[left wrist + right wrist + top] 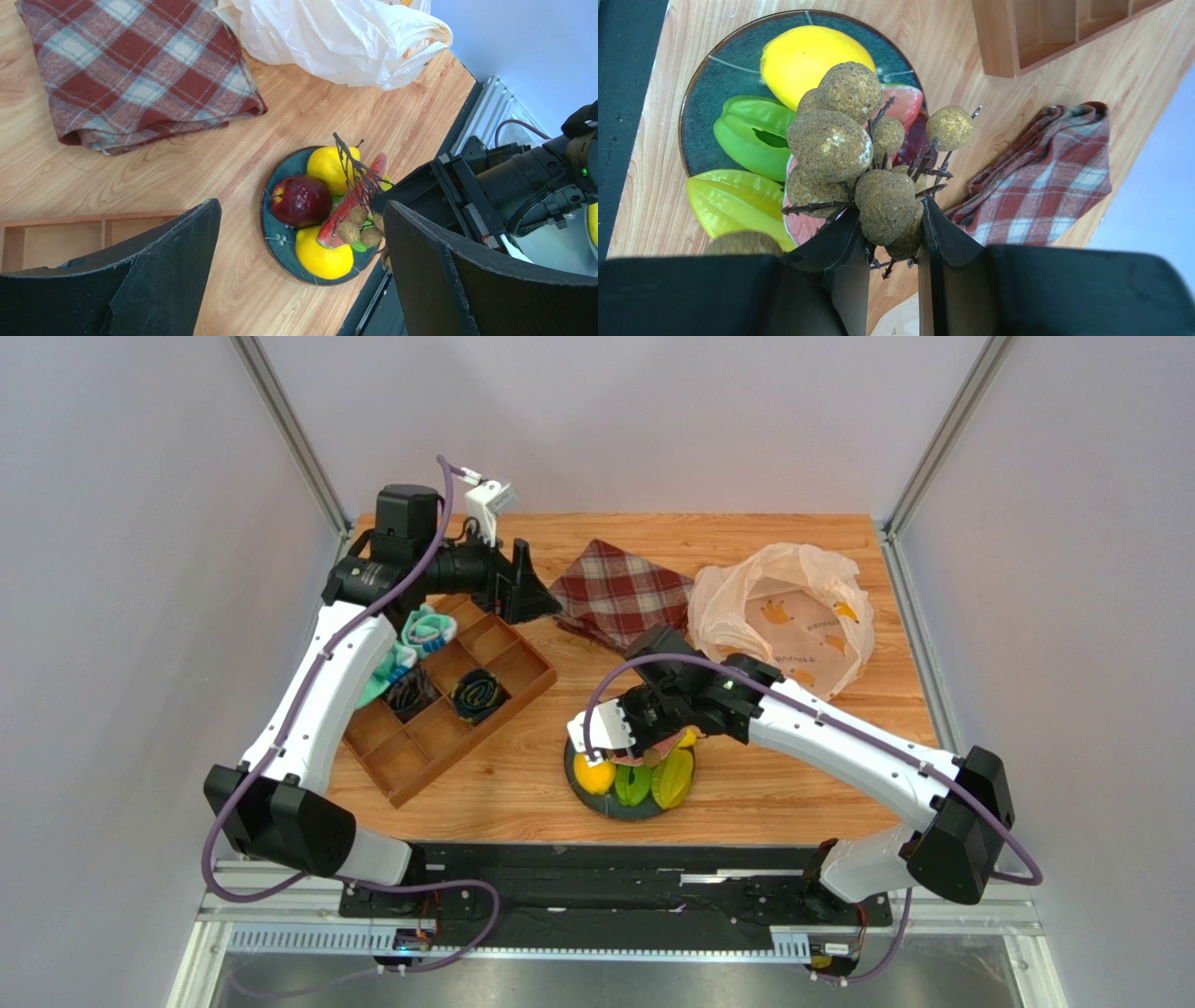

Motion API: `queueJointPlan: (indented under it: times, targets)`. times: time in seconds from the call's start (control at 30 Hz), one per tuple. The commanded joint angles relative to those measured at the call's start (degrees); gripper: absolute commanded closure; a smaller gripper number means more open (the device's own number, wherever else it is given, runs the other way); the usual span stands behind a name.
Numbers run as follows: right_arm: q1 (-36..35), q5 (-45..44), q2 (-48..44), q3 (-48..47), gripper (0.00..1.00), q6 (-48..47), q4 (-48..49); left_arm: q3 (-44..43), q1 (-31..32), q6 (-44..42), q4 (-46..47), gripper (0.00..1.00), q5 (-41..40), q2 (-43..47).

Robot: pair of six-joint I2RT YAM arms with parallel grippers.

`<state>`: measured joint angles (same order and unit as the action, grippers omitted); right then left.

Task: Take the fake fruits out of the plastic bag
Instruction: Place the fake fruit on the plate.

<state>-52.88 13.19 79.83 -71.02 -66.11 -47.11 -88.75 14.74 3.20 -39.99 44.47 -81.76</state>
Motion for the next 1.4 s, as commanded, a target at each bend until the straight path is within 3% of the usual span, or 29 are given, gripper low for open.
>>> queueJointPlan:
  times: [0.0, 0.2, 0.23, 1.07, 1.37]
  targets:
    - [-0.47, -0.53, -0.03, 1.85, 0.65, -1.48, 1.58, 0.07, -0.59, -1.27, 0.7, 0.06, 0.27, 1.51]
    - [-0.47, -2.55, -1.52, 3.35, 0.38, 0.1, 2.46, -0.54, -0.68, 0.05, 1.67, 0.05, 1.23, 0.02]
    - [-0.47, -2.82, -1.61, 3.61, 0.37, 0.1, 2.38, -0.63, -0.68, 0.22, 1.93, 0.06, 1.41, -0.33]
    - [-0.47, -8.18, -6.7, 2.56, 0.32, 1.94, -5.0, -0.46, -0.68, 1.28, 2.55, 0.06, 2.29, -1.04]
    - [-0.47, -6.6, -4.78, 3.97, 0.32, 7.3, -2.37, -0.28, -0.68, 1.81, 3.07, 0.06, 2.73, -1.56]
